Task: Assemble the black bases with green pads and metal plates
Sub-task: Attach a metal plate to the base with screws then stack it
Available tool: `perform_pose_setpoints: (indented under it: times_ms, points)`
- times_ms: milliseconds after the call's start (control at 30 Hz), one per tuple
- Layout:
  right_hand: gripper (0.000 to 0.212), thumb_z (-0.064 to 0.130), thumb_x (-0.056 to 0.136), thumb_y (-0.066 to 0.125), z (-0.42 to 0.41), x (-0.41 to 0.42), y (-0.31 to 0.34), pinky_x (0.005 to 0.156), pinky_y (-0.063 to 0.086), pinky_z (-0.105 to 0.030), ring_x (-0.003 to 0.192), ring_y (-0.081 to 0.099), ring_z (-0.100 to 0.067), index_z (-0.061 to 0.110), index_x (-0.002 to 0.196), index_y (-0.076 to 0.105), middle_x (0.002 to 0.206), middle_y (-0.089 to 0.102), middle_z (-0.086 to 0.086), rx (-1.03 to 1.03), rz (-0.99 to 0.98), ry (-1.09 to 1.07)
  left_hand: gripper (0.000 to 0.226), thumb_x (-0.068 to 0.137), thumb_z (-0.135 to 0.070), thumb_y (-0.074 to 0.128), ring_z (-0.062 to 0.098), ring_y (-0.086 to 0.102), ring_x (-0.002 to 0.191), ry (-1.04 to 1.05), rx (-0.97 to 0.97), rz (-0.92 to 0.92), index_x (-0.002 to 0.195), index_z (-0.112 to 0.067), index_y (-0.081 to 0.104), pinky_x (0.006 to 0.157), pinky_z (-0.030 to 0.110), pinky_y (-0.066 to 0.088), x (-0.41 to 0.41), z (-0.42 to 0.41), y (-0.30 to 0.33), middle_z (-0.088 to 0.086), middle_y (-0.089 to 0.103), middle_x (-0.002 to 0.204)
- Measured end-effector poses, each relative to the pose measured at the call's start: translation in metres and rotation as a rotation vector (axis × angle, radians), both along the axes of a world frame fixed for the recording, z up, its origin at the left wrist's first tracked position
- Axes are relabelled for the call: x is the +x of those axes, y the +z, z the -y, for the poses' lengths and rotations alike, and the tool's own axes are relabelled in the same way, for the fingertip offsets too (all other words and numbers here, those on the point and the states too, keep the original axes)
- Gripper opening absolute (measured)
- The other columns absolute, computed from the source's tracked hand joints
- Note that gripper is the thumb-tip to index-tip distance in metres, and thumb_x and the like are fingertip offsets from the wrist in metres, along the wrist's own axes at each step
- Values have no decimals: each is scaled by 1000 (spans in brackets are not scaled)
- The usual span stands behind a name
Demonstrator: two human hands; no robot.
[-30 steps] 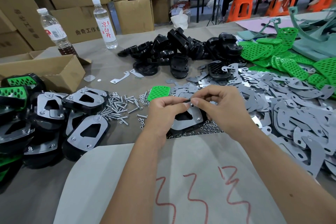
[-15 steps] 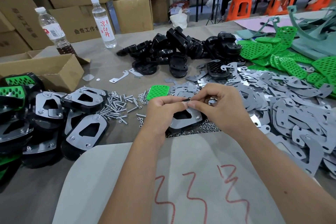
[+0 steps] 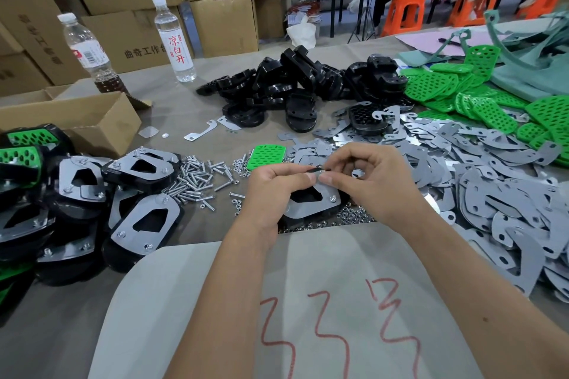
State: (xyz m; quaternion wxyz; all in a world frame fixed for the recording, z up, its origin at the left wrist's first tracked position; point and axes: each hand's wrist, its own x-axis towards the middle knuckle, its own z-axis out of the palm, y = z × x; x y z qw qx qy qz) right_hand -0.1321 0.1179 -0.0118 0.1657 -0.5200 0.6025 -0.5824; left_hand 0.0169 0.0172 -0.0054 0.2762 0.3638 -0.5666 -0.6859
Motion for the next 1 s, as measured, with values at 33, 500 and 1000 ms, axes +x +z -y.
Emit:
perform_pose_setpoints:
  times_ms: [33,500,1000]
  points:
    - [18,8,81,87,0,0,0,71,52,-26,74,59,-29,25,88,81,78,70,-1,-4,10,24,23,71,-10,83,26,69,80,-2,-2,-1,94,-6,82,81,37,53,0,0,0,19,78,90]
    - [21,1,86,80,-6,-9,6,58,42,-15,69,53,-20,20,92,85,85,63,-13,98,45,183,16,83,0,77,25,71,78,-98,-39,18,98,-2,81,75,31,57,4,4,-2,20,78,92]
    - [19,2,80,86,-6,-11,6,57,49,-28,70,59,-21,20,84,83,82,67,-8,89,1,150,13,81,-1,79,18,72,80,-107,-85,29,91,-9,83,76,26,56,2,1,-1,17,79,91]
